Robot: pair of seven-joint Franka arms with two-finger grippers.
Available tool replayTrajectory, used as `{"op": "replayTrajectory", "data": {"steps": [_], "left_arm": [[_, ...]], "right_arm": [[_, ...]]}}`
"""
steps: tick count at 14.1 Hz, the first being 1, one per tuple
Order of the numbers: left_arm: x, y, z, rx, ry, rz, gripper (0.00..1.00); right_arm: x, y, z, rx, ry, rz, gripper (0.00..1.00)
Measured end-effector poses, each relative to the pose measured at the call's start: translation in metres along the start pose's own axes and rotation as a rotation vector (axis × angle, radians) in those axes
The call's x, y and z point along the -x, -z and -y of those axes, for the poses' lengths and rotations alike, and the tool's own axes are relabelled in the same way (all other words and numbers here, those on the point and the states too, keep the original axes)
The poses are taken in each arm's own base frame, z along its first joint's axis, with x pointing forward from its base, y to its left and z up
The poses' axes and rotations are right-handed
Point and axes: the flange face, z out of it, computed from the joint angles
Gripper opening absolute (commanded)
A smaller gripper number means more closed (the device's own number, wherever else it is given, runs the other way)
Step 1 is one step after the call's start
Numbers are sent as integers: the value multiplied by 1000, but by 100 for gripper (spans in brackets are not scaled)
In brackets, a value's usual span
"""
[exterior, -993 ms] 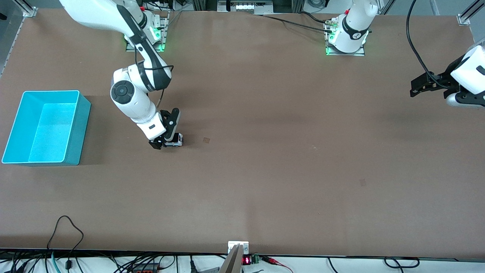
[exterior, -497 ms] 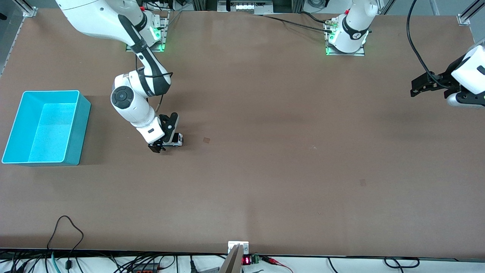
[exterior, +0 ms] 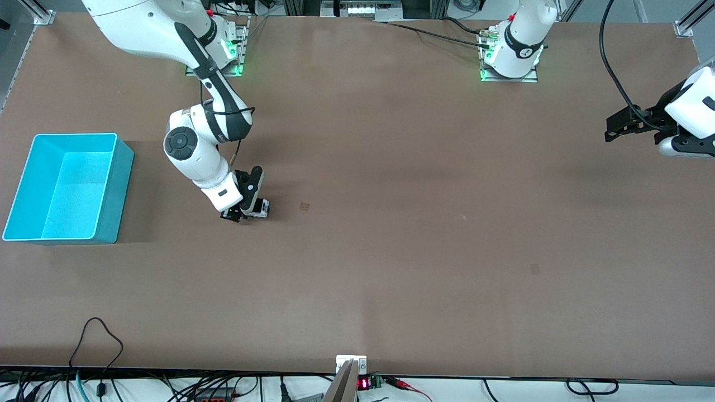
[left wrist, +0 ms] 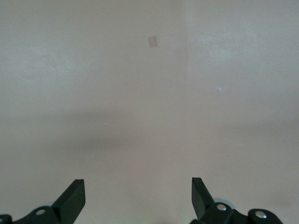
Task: Wind and store white jeep toy
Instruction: 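Lower the right gripper and grasp the white jeep, then lift the jeep with the right gripper and carry it over the blue bin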
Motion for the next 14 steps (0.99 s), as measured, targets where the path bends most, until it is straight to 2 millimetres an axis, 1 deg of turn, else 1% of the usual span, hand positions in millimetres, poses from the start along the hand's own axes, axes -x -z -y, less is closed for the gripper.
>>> {"op": "replayTrajectory", "data": {"steps": [2,3,5,7,8,9,10,12,14], "left_arm": [[0,0,0,0,0,0,100],[0,0,1,0,1,0,100],[0,0,1,0,3,0,100],[0,0,1,0,2,-1,100],[0,0,1,0,2,-1,100],[0,0,1,0,2,-1,100],[0,0,1,0,1,-1,100],[0,1,-3,-1,-6,-1,100],[0,1,-5,-1,-10,-1,100]], "right_arm": [[-1,3,-1,5,0,-3,2],[-2,5,-4,12,-2,-7,0],[-6,16,-11,30,-19,-17,0],[-8,41,-22,47,-72,-24,0],[-7,58,-30,56,-117,-25,0],[-1,77,-38,59,-169,-22,0],[10,95,-48,59,-221,-15,0],[44,131,-70,58,-329,0,0],[76,158,-84,57,-455,12,0]]}}
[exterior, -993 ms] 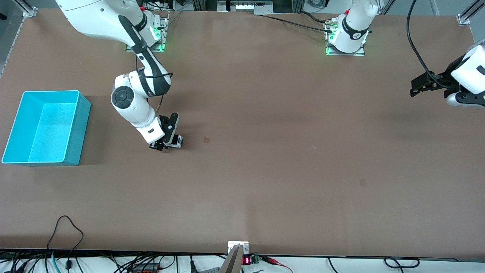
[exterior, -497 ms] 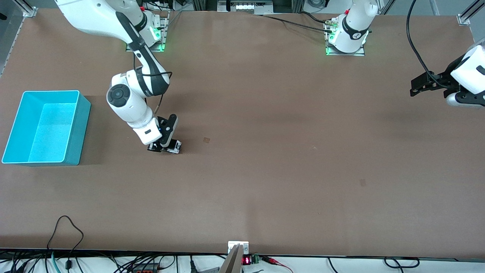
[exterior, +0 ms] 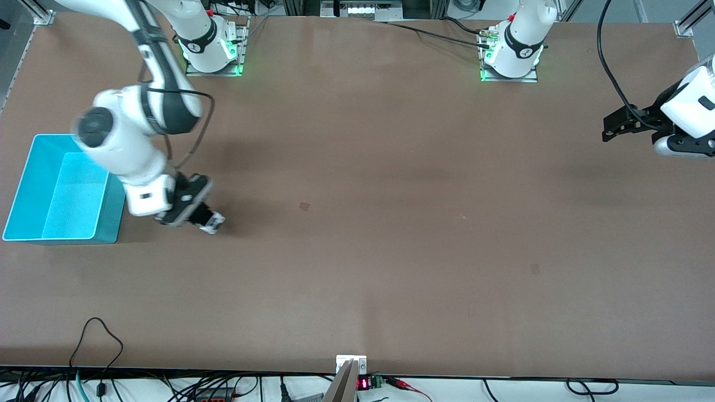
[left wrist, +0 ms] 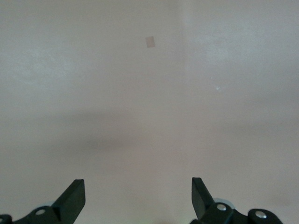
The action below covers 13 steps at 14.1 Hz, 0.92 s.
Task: Wind and store white jeep toy
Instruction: 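Lift the jeep with the right gripper and carry it over the blue bin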
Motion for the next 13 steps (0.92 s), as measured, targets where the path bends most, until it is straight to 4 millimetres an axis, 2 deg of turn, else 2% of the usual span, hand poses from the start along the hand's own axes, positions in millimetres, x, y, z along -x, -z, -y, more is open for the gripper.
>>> {"op": "replayTrajectory", "data": {"steps": [3,6,9,13], "left_arm": [[0,0,0,0,1,0,100],[0,0,0,0,1,0,100],[0,0,3,0,5,0,100],[0,0,4,1,7,0,100]], "right_arm": [[28,25,-22,-6,-152,31,0],[66,42,-53,-8,-332,73,0],[111,49,-81,1,-491,103,0],[188,44,-121,10,-653,139,0]]}}
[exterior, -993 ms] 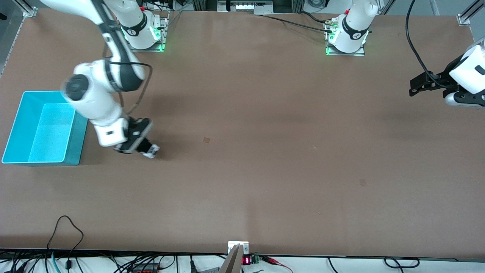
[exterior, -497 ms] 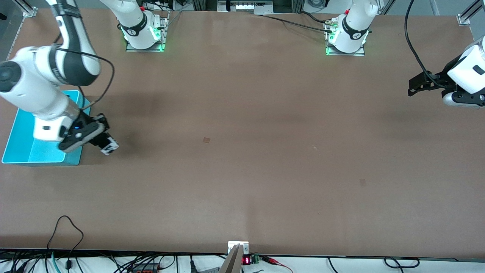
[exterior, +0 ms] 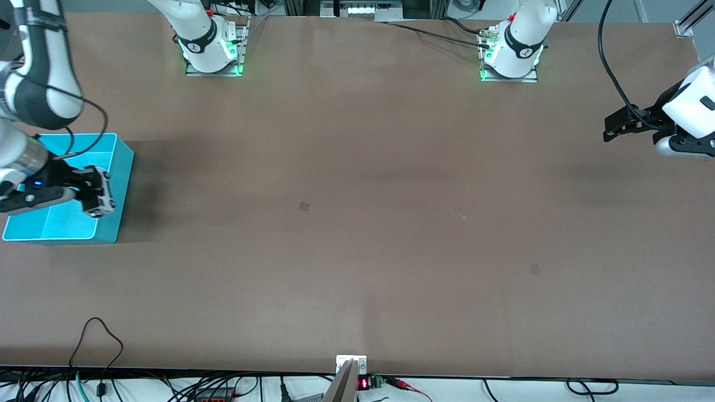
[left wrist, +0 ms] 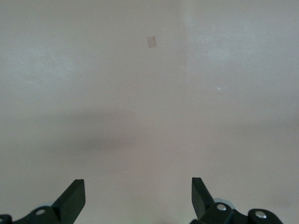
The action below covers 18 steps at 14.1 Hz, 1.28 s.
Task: Wind and store white jeep toy
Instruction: 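Lift the jeep with the right gripper and carry it over the blue bin, then lower the jeep into the blue bin and open the right gripper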
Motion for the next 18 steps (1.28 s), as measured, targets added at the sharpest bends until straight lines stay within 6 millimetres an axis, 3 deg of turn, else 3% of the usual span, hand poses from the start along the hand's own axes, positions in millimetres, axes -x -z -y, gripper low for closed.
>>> {"op": "replayTrajectory", "data": {"steps": [5,9,13,17,18], "left_arm": [[0,0,0,0,0,0,100],[0,0,-1,0,-2,0,100],[-1,0,-10,-26,-23,1,100],[-1,1,-30,-64,-53,0,100],[-1,1,-33,-73,-52,-1,100]], "right_arm": [[39,-33,-67,16,-136,44,0],[72,-67,-104,16,-215,63,0],[100,-117,-108,17,-247,70,0],[109,-151,-112,19,-257,84,0],[110,-157,-113,21,-258,85,9]]}}
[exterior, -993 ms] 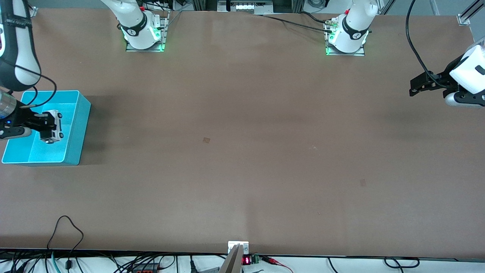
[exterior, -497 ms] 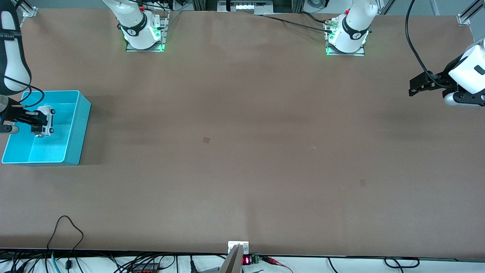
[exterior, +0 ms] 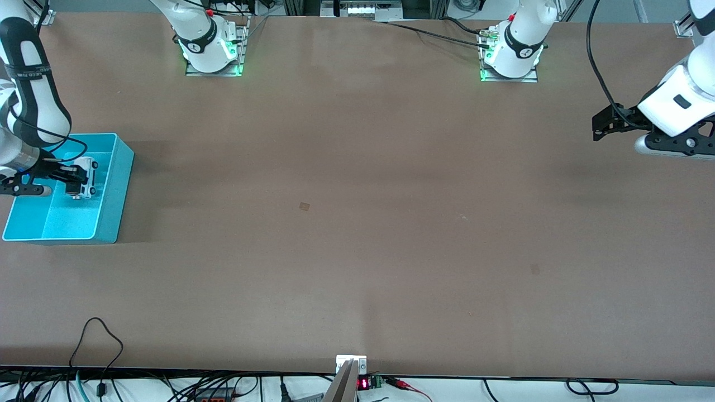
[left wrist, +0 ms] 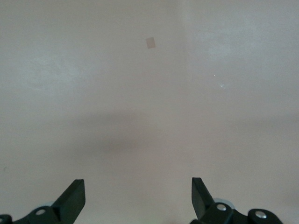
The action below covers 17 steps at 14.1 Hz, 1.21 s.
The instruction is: Wind and store white jeep toy
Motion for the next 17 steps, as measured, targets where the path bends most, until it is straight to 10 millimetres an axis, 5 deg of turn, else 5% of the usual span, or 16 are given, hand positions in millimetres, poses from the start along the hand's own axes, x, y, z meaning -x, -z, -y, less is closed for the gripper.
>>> {"op": "replayTrajectory", "data": {"steps": [4,6,9,12,17], "left_arm": [[-1,1,4,-6,16,-9,100],[-5,3,5,-7,22,-54,100],[-5,-3,3,-10,21,-103,100],[-1,-2,2,-10,22,-115,100],[1,0,1,-3,24,-119,100]], "right_arm": [[1,-13,-1,-2,1,11,72],[-3,-8,0,1,12,0,91],[-9,16,1,-1,31,-13,100],[-22,67,16,0,80,-44,100],[-41,154,87,-3,207,-89,100]]}}
